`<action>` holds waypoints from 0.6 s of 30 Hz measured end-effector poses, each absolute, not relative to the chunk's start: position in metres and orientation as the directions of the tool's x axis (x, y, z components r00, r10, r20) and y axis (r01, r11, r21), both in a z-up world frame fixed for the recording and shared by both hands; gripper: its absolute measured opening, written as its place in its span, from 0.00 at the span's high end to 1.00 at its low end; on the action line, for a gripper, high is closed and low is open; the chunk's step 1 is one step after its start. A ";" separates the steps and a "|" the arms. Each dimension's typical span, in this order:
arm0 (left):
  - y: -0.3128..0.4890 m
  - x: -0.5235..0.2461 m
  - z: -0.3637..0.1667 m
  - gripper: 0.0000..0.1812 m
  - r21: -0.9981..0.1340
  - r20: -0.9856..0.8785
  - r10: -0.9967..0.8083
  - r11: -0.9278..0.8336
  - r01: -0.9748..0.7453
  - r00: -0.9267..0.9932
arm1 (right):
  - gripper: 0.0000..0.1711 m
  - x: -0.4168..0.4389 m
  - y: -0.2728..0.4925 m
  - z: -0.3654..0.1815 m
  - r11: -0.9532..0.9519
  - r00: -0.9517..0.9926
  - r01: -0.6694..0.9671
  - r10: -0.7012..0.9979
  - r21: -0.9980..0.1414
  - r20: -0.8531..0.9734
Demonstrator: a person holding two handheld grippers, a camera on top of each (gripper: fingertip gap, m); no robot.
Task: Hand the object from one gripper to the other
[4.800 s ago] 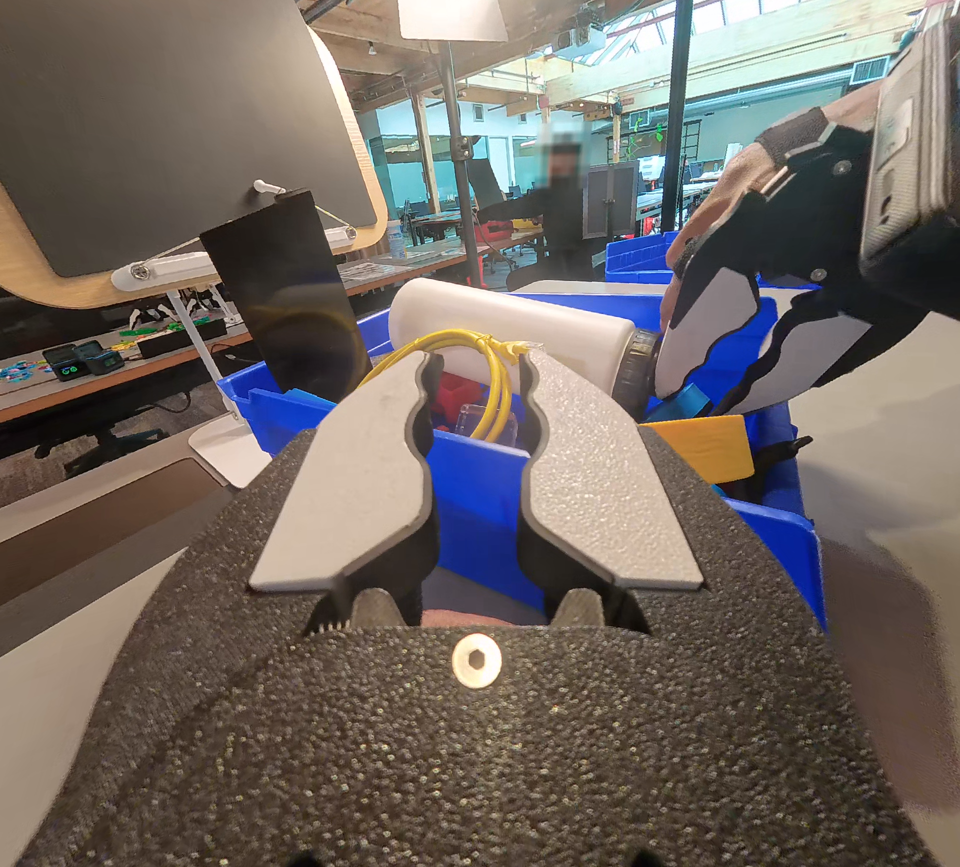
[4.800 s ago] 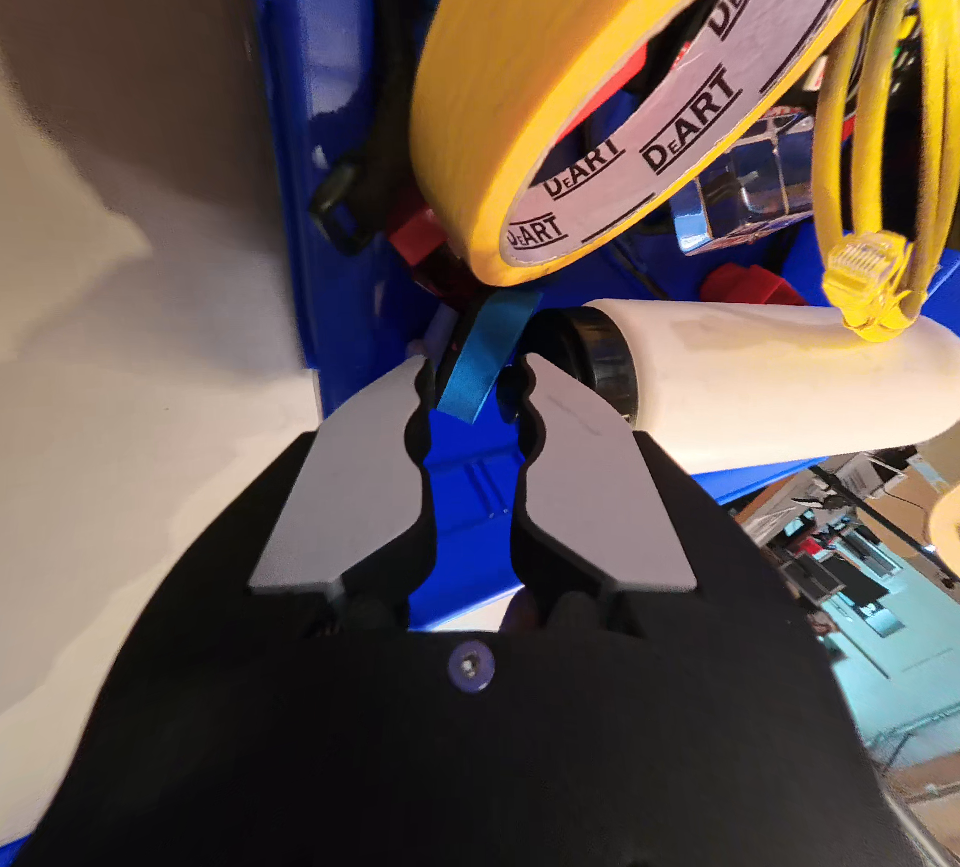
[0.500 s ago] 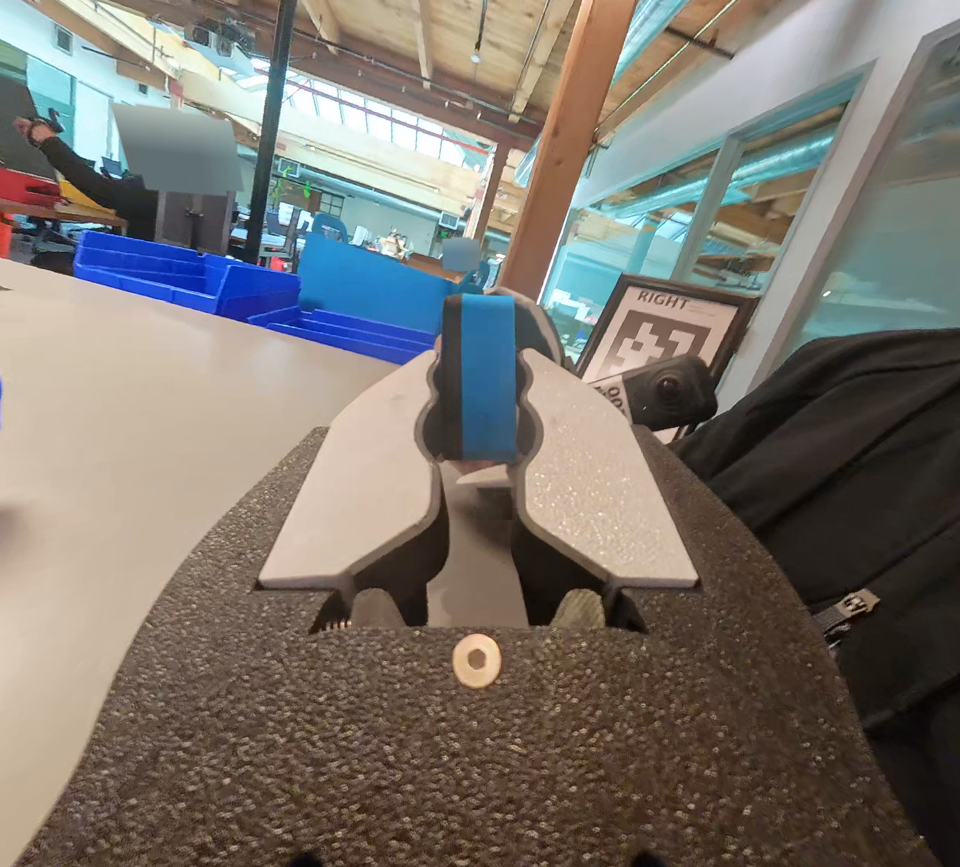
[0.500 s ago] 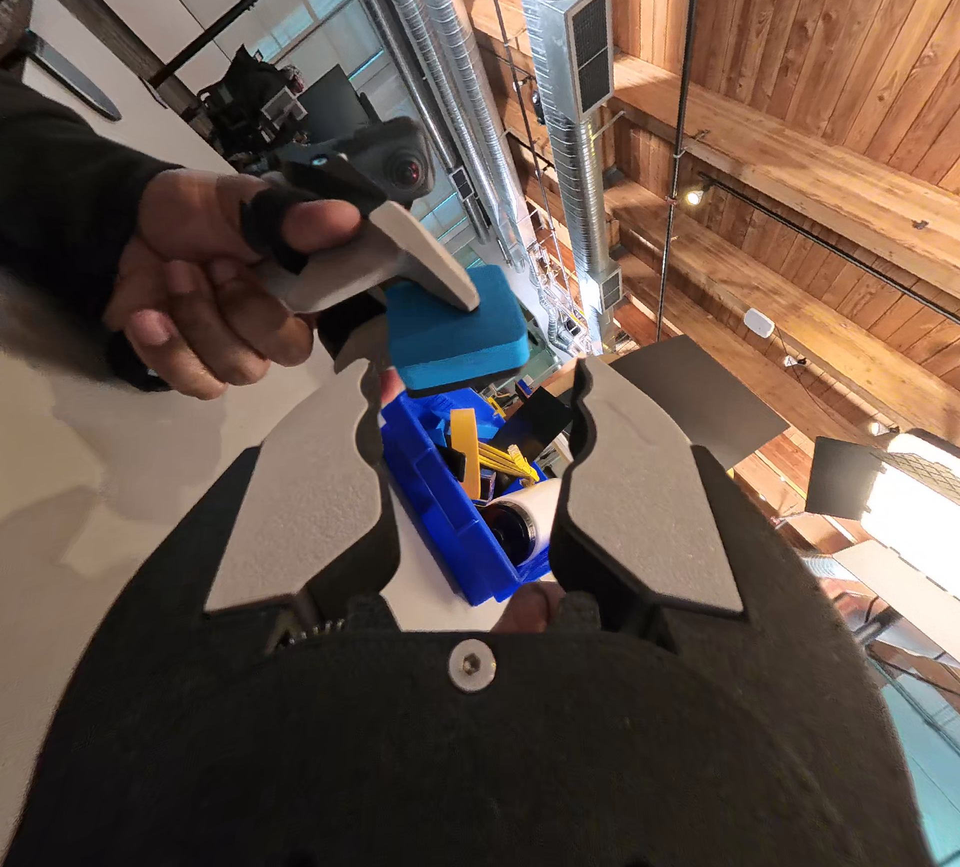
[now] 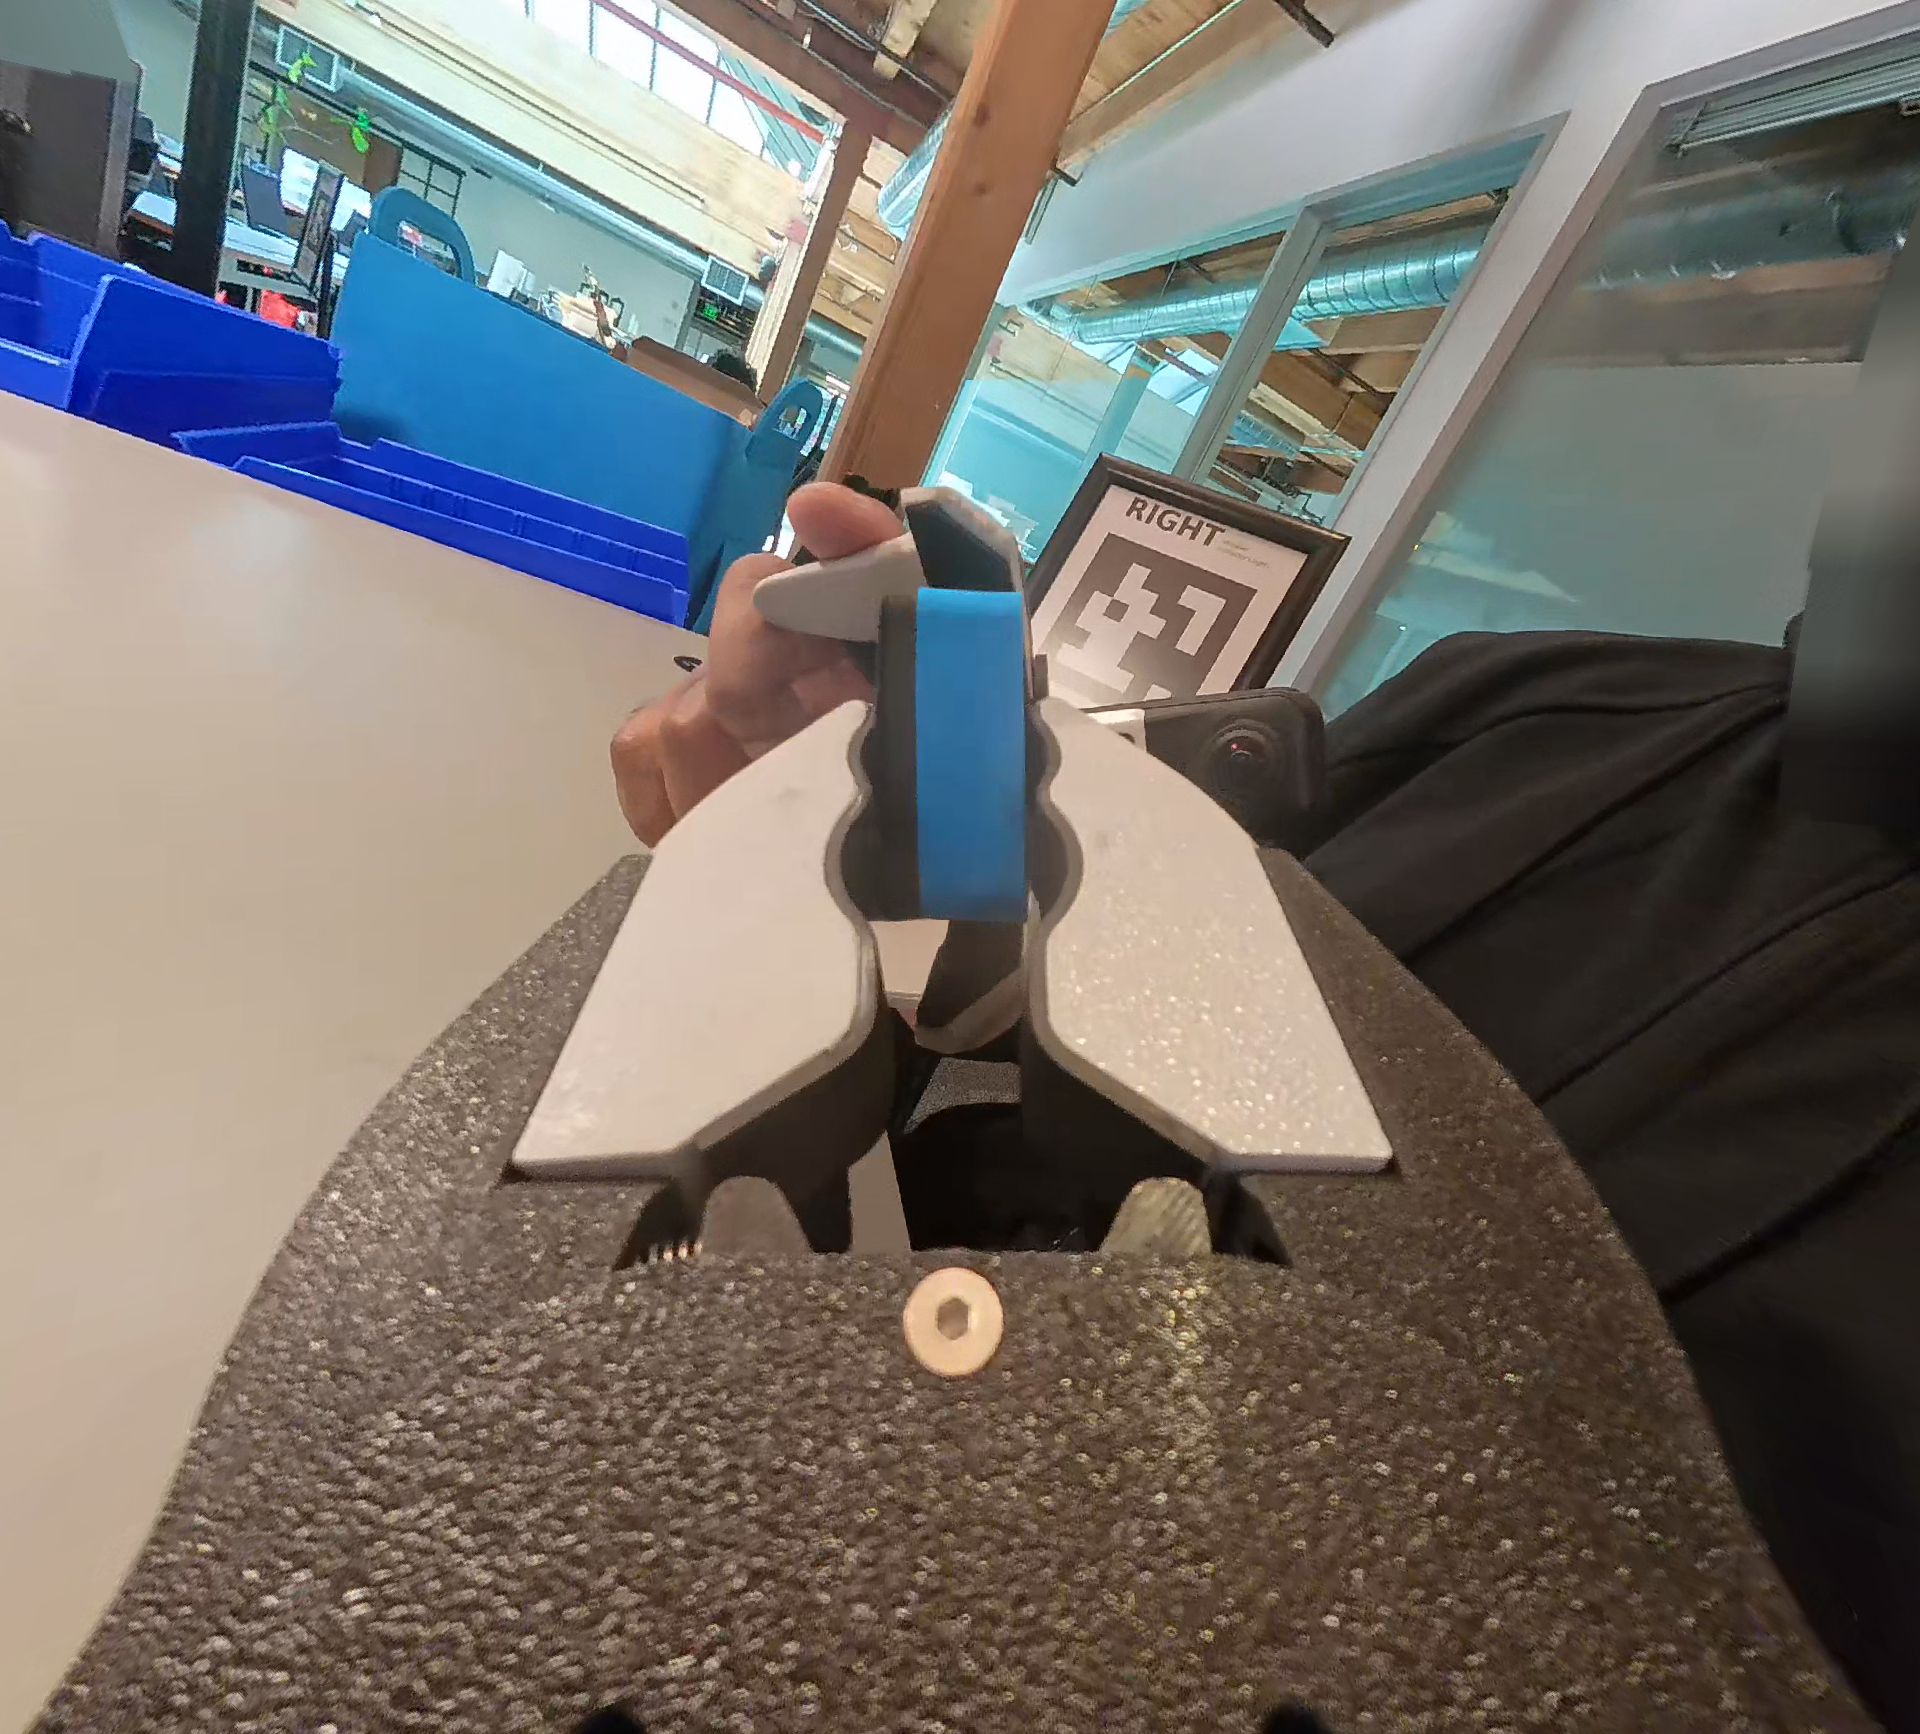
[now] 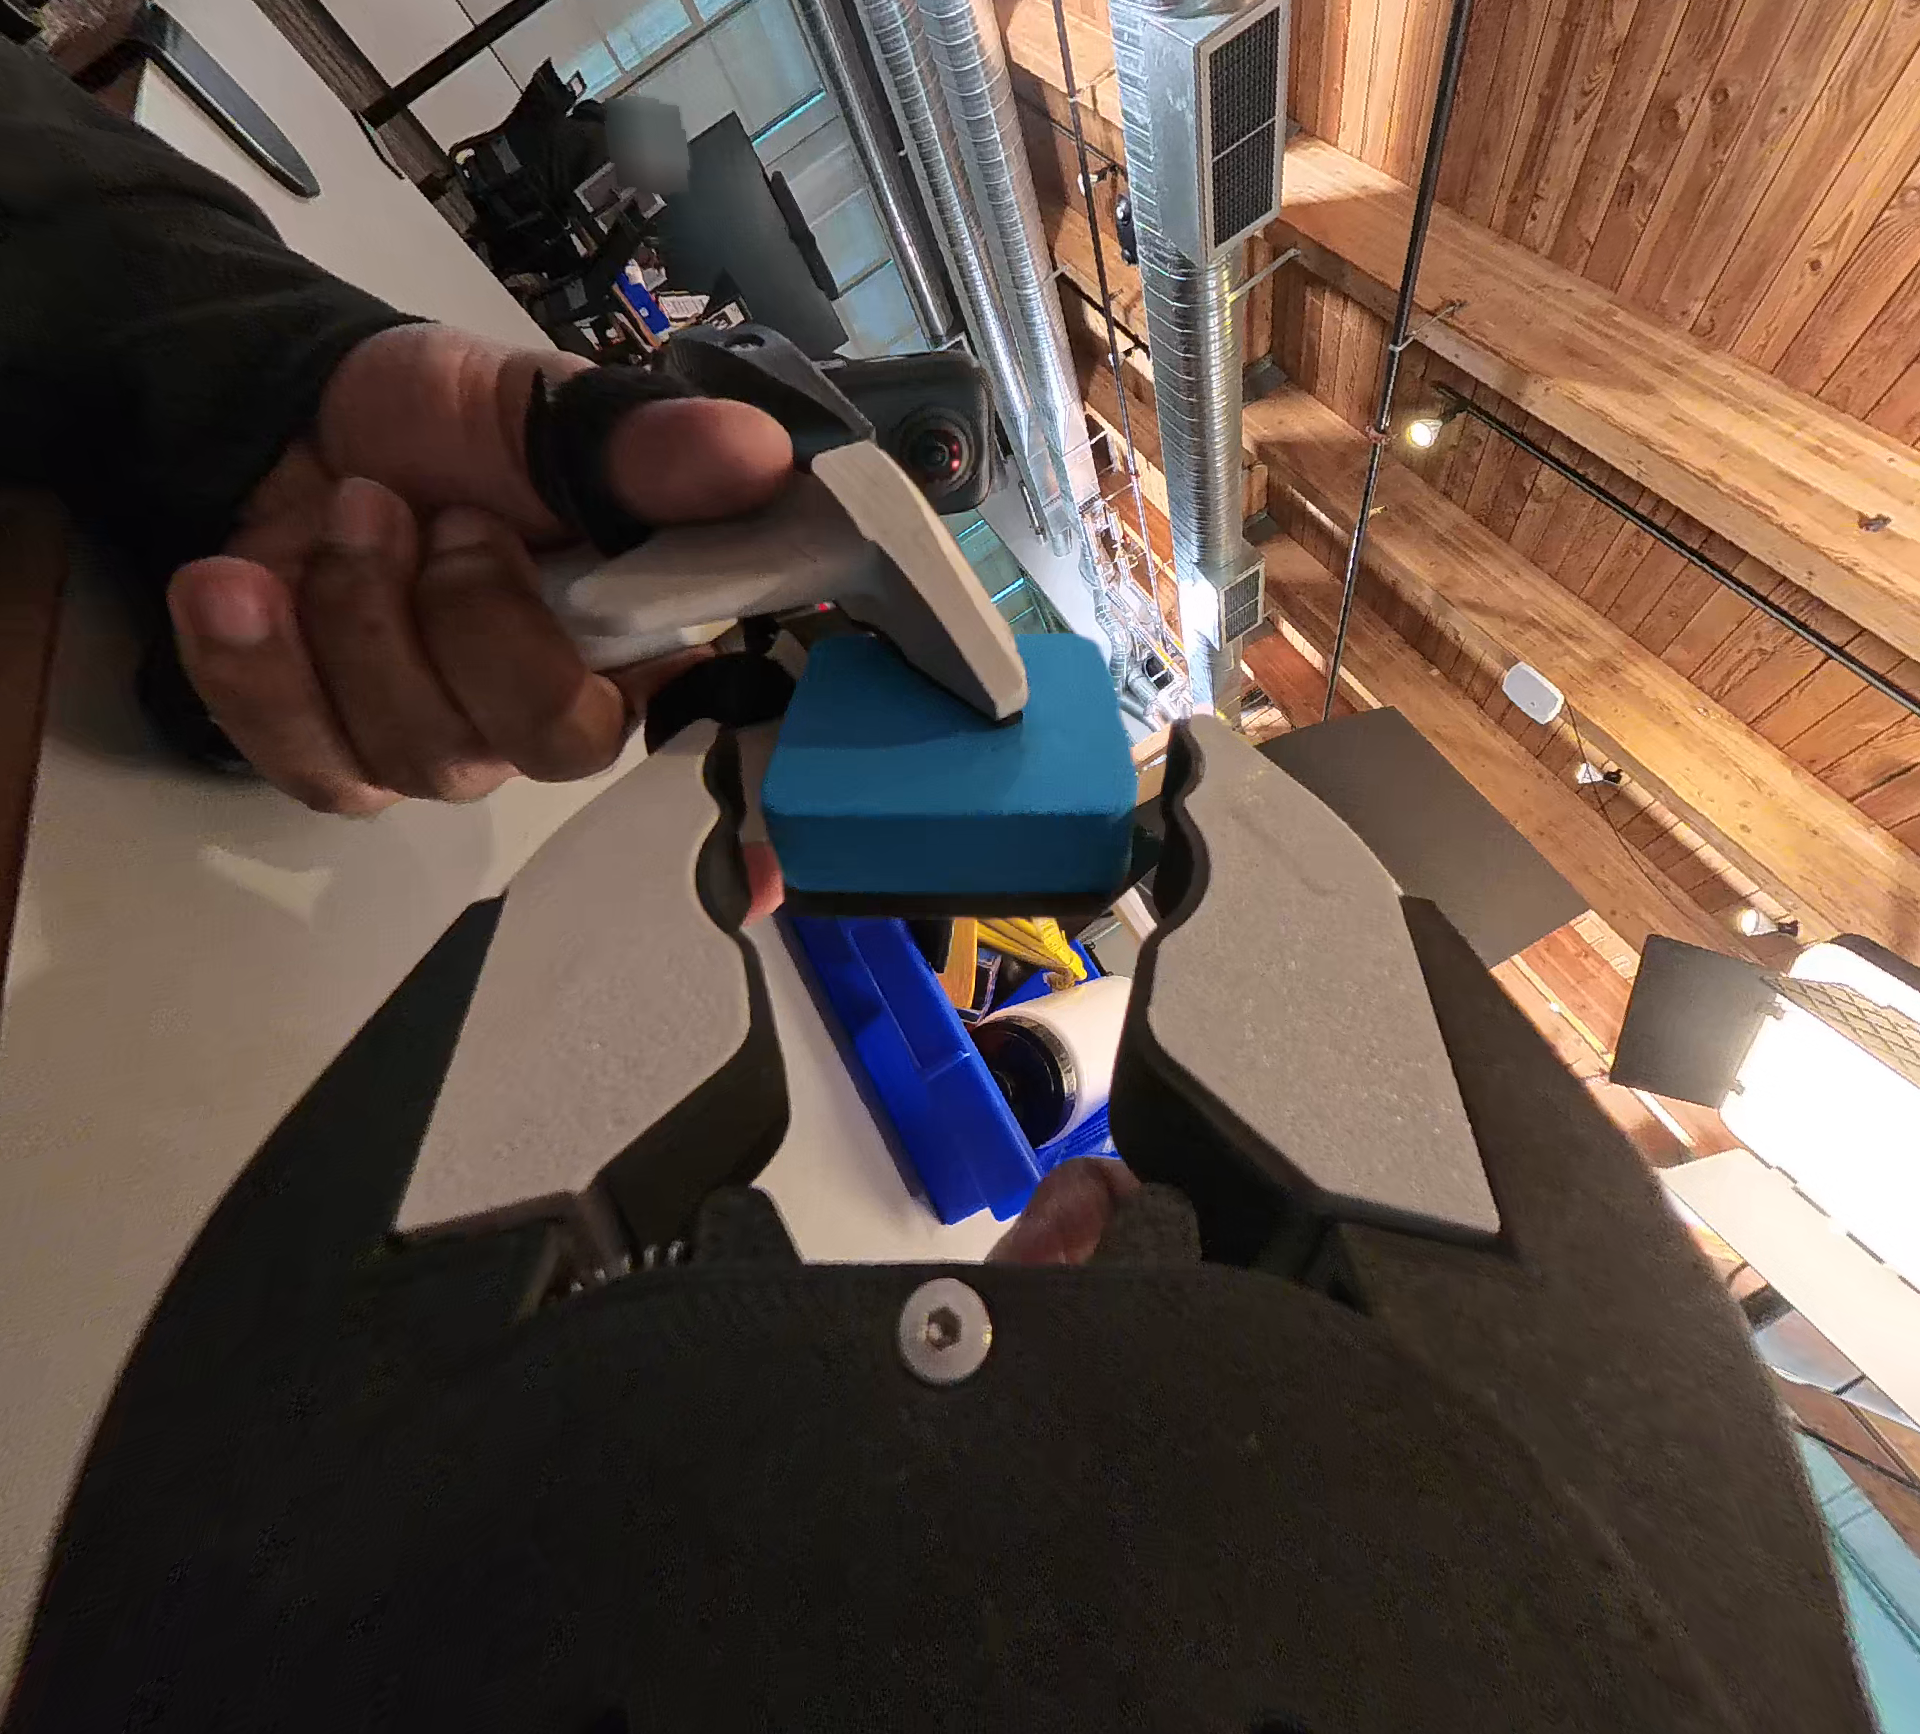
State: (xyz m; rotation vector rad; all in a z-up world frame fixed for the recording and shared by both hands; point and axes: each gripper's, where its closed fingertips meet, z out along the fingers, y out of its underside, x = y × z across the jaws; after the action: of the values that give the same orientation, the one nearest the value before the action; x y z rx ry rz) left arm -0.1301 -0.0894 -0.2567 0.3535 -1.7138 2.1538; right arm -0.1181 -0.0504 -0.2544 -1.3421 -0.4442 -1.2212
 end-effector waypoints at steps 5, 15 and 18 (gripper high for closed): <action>-0.095 -0.131 -0.261 0.86 -0.889 0.415 0.105 -0.162 -0.427 -0.904 | 0.59 -0.116 -0.049 -0.259 -0.245 0.365 0.845 -0.386 -0.476 0.847; -0.085 -0.124 -0.264 0.73 -0.880 0.442 0.076 -0.155 -0.449 -0.894 | 0.59 -0.119 -0.053 -0.257 -0.159 0.487 0.810 -0.354 -0.564 0.799; -0.087 -0.130 -0.266 0.73 -0.885 0.441 0.099 -0.116 -0.450 -0.892 | 0.59 -0.121 -0.054 -0.256 -0.149 0.482 0.815 -0.361 -0.559 0.799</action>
State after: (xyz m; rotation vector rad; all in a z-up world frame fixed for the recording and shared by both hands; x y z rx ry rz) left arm -0.1304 -0.0870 -0.2662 0.3877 -1.7961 2.0669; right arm -0.1205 -0.0543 -0.2556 -1.3627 -0.4396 -1.0832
